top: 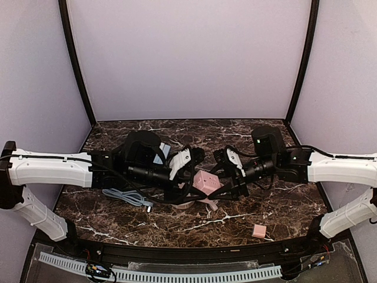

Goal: Insert the plug

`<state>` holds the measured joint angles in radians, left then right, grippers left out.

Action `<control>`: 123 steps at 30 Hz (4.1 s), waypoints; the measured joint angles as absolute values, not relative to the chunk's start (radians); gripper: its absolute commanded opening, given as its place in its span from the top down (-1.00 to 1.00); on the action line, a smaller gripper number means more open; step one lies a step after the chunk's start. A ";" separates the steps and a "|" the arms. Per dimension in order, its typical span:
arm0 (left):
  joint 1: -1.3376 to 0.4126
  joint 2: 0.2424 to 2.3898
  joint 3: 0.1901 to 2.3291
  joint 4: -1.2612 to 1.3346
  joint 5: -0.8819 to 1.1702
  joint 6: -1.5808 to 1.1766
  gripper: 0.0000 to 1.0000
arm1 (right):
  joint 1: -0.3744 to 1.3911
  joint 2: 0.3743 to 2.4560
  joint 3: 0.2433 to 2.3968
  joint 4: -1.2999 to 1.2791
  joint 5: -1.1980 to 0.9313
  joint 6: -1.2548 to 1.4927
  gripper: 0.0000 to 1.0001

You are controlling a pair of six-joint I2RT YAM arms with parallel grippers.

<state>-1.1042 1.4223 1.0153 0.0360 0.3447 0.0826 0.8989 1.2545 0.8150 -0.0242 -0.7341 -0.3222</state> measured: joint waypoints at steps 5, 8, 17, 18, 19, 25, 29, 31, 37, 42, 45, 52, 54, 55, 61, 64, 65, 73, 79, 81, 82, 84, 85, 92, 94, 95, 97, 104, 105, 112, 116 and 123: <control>-1.105 1.436 1.018 0.034 0.355 0.081 0.95 | 0.899 1.252 0.800 -0.022 -0.726 -0.316 -0.27; -1.104 1.437 1.032 0.011 0.342 0.078 0.98 | 0.902 1.249 0.799 -0.015 -0.704 -0.304 -0.93; -1.103 1.370 1.023 -0.082 0.204 0.062 0.98 | 0.905 1.242 0.839 -0.008 -0.508 -0.229 -0.97; -1.103 1.355 1.018 -0.091 0.186 0.057 0.98 | 0.905 1.237 0.841 -0.008 -0.485 -0.223 -0.97; -1.102 1.339 1.013 -0.107 0.163 0.049 0.98 | 0.905 1.233 0.842 -0.009 -0.468 -0.220 -0.97; -1.095 1.285 1.003 -0.222 0.035 -0.036 0.98 | 0.905 1.194 0.841 -0.002 -0.339 -0.191 -0.97; -1.095 1.269 0.987 -0.289 -0.058 -0.126 0.98 | 0.905 1.203 0.839 0.030 -0.250 -0.173 -0.97; -1.095 1.267 0.981 -0.325 -0.105 -0.174 0.98 | 0.905 1.236 0.840 0.034 -0.224 -0.165 -0.97; -1.090 1.276 0.981 -0.458 -0.205 -0.247 0.98 | 0.905 1.374 0.860 -0.010 -0.217 -0.105 -0.91; -1.065 1.304 0.983 -0.498 -0.234 -0.177 0.98 | 0.906 1.416 0.862 -0.040 -0.247 -0.023 -0.87; -1.033 1.310 0.983 -0.495 -0.228 -0.120 0.98 | 0.910 1.422 0.854 -0.049 -0.239 0.036 -0.82; -1.007 1.351 1.031 -0.505 -0.165 -0.106 0.98 | 0.930 1.433 0.775 -0.055 -0.184 0.151 -0.75; -1.008 1.360 1.035 -0.506 -0.139 -0.127 0.98 | 0.930 1.451 0.756 -0.049 -0.178 0.171 -0.76; -1.008 1.362 1.035 -0.511 -0.129 -0.140 0.98 | 0.930 1.466 0.750 -0.045 -0.178 0.179 -0.76; -1.013 1.357 1.010 -0.511 -0.091 -0.262 0.98 | 0.931 1.601 0.752 -0.003 -0.196 0.195 -0.77; -1.019 1.337 0.949 -0.506 -0.075 -0.316 0.98 | 0.931 1.637 0.765 0.011 -0.206 0.186 -0.76; -1.021 1.329 0.927 -0.506 -0.067 -0.331 0.98 | 0.931 1.643 0.771 0.013 -0.210 0.183 -0.75; -1.049 1.313 0.813 -0.474 -0.017 -0.409 0.98 | 0.957 1.700 0.812 0.009 -0.246 0.159 -0.70; -1.052 1.340 0.792 -0.398 -0.010 -0.422 0.98 | 1.056 1.705 0.825 -0.030 -0.276 0.160 -0.69; -1.052 1.370 0.792 -0.368 -0.011 -0.422 0.98 | 1.090 1.703 0.824 -0.032 -0.287 0.176 -0.70; -1.052 1.388 0.792 -0.356 -0.012 -0.422 0.98 | 1.105 1.702 0.823 -0.031 -0.294 0.187 -0.70; -1.052 1.417 0.792 -0.342 -0.019 -0.422 0.98 | 1.131 1.701 0.819 -0.022 -0.311 0.207 -0.70; -1.052 1.424 0.794 -0.334 -0.026 -0.421 0.98 | 1.143 1.702 0.818 -0.010 -0.325 0.221 -0.70; -1.050 1.420 0.797 -0.339 -0.068 -0.411 0.98 | 1.203 1.771 0.839 0.189 -0.435 0.337 -0.72; -1.049 1.402 0.797 -0.355 -0.072 -0.405 0.98 | 1.205 1.792 0.858 0.225 -0.451 0.353 -0.73; -1.049 1.392 0.797 -0.361 -0.072 -0.403 0.98 | 1.205 1.794 0.867 0.229 -0.451 0.355 -0.73; -1.049 1.369 0.800 -0.377 -0.072 -0.396 0.98 | 1.205 1.787 0.884 0.227 -0.443 0.351 -0.74; -1.049 1.340 0.841 -0.425 -0.067 -0.325 0.98 | 1.198 1.584 0.842 0.124 -0.316 0.317 -0.89; -1.049 1.340 0.848 -0.430 -0.067 -0.316 0.99 | 1.196 1.543 0.827 0.114 -0.292 0.316 -0.93; -1.041 1.357 0.949 -0.509 -0.091 -0.232 0.98 | 1.103 1.196 0.673 0.050 -0.112 0.328 -0.97; -1.033 1.414 1.031 -0.548 -0.098 -0.194 0.98 | 1.035 1.093 0.608 0.022 -0.068 0.331 -0.97; -1.020 1.553 1.153 -0.623 -0.083 -0.144 0.98 | 1.002 1.055 0.581 -0.029 -0.031 0.327 -0.97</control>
<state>-1.0203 1.5532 1.1526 -0.6231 -0.0830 -0.1440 1.0019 1.0546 0.5812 -0.0288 -0.0315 0.3267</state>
